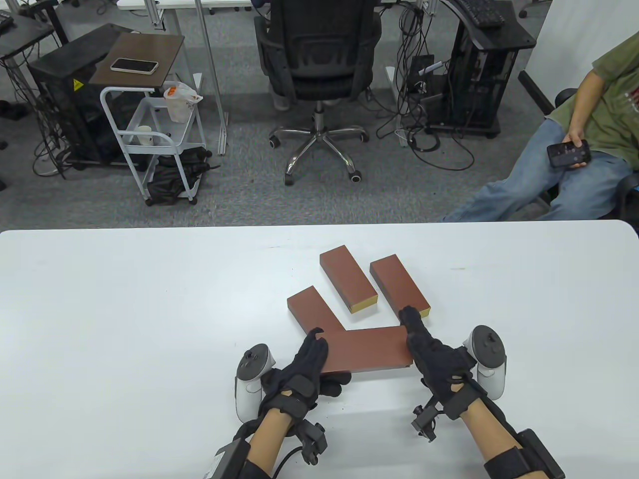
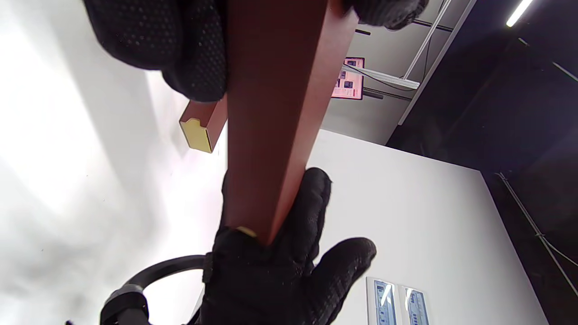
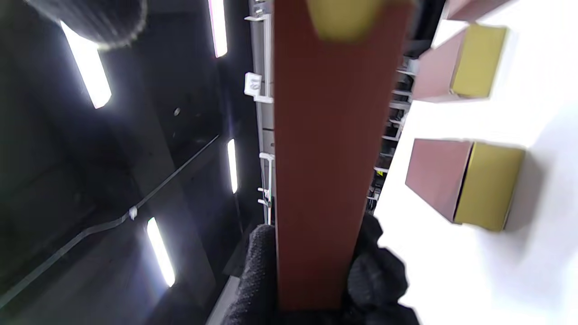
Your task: Slide to open storage boxes and store sunglasses
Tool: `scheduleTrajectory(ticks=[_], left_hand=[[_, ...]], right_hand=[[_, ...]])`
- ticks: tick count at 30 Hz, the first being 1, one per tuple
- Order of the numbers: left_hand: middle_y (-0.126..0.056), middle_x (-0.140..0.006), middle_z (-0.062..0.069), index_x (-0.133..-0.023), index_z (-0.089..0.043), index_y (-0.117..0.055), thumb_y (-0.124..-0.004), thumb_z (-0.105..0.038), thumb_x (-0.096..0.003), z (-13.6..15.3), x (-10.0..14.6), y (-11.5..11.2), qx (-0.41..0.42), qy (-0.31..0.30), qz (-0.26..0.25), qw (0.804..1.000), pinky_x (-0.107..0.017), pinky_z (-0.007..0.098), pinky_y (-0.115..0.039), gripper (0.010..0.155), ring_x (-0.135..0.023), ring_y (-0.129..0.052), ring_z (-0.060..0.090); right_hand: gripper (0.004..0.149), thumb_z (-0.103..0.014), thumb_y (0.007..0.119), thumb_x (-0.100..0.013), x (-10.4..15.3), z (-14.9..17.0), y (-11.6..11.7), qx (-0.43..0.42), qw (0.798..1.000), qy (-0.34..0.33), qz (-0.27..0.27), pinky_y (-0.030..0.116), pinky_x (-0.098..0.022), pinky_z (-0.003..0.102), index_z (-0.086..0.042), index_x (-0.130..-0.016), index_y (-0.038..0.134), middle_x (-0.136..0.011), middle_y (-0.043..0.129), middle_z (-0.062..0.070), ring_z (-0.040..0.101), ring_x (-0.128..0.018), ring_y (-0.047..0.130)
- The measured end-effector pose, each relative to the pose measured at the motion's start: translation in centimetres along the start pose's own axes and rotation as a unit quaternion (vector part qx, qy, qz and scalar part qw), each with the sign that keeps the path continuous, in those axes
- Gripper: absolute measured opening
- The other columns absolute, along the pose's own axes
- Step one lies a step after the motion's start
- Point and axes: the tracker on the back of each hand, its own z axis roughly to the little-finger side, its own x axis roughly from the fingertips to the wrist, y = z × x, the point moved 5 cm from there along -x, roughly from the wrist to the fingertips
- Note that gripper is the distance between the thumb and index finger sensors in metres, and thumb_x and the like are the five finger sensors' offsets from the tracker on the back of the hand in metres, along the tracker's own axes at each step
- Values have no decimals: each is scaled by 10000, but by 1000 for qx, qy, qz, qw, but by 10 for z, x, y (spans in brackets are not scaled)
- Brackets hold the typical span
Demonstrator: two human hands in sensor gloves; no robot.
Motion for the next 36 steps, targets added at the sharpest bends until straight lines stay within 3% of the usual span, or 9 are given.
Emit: scheduleTrajectory(ticks=[3, 6, 9, 13, 16, 21, 24, 29, 36], left_hand=[[-686, -1041, 134, -1176, -226, -175, -539, -573, -604, -1, 1, 6, -45, -4, -17, 999, -594, 549, -719, 762, -816, -840, 345], [-718, -1017, 129, -1184, -234, -218, -547, -587, -600, 1, 1, 10, -35, -6, -25, 999, -578, 540, -730, 757, -783, -861, 333], [-749, -987, 138, -1185, -224, -250, -554, -590, -596, 1, 1, 13, -31, -5, -29, 999, -559, 541, -735, 757, -746, -878, 333], [-802, -951, 136, -1183, -215, -309, -564, -601, -585, -1, 3, 22, -76, 1, -59, 995, -528, 538, -756, 757, -704, -914, 327], [-838, -928, 119, -1170, -203, -434, -599, -593, -576, -10, 6, 30, -169, -1, -102, 980, -513, 541, -766, 730, -689, -933, 326], [-806, -1014, 103, -1136, -254, -562, -644, -533, -570, -44, 24, 46, -323, -41, -224, 919, -557, 572, -747, 636, -813, -896, 371], [-789, -1047, 102, -1123, -264, -601, -663, -539, -562, -58, 31, 51, -395, -55, -257, 880, -583, 589, -733, 627, -863, -871, 388], [-786, -1059, 94, -1110, -268, -625, -675, -545, -552, -69, 40, 55, -461, -60, -291, 836, -592, 598, -727, 625, -889, -857, 393], [-778, -1066, 89, -1110, -273, -623, -676, -546, -549, -72, 39, 59, -491, -52, -299, 817, -589, 598, -727, 625, -889, -856, 389]], right_hand=[[777, -645, 832, -348, -2, -30, 6, 182, 980, -76, -13, 463, -699, 585, -264, -973, 568, -1100, 397, 130, 432, -988, 360], [810, -666, 884, -284, -4, -47, 32, 400, 908, -104, -73, 502, -707, 587, -306, -952, 599, -1094, 473, 114, 432, -995, 457], [820, -627, 915, -265, -4, -55, 53, 483, 861, -140, -80, 559, -690, 578, -291, -944, 601, -1054, 580, 113, 412, -953, 588], [789, -586, 919, -289, -4, -52, 66, 513, 845, -131, -75, 682, -617, 547, -257, -939, 614, -980, 687, 151, 408, -807, 771], [783, -580, 907, -295, -3, -48, 66, 533, 833, -124, -80, 703, -607, 545, -267, -944, 601, -973, 689, 158, 406, -798, 796], [771, -587, 866, -315, 0, -26, 28, 594, 803, -43, -28, 723, -585, 551, -283, -956, 565, -964, 679, 180, 422, -779, 813], [759, -576, 853, -324, 3, -6, 9, 621, 783, 10, -25, 715, -589, 560, -303, -962, 545, -972, 656, 188, 433, -790, 799], [748, -566, 843, -332, 4, 23, -11, 621, 780, 77, -27, 703, -595, 567, -330, -964, 520, -978, 637, 191, 441, -802, 783], [724, -563, 847, -333, 4, 42, -7, 627, 770, 103, -61, 696, -605, 564, -362, -956, 538, -986, 625, 181, 434, -816, 775]])
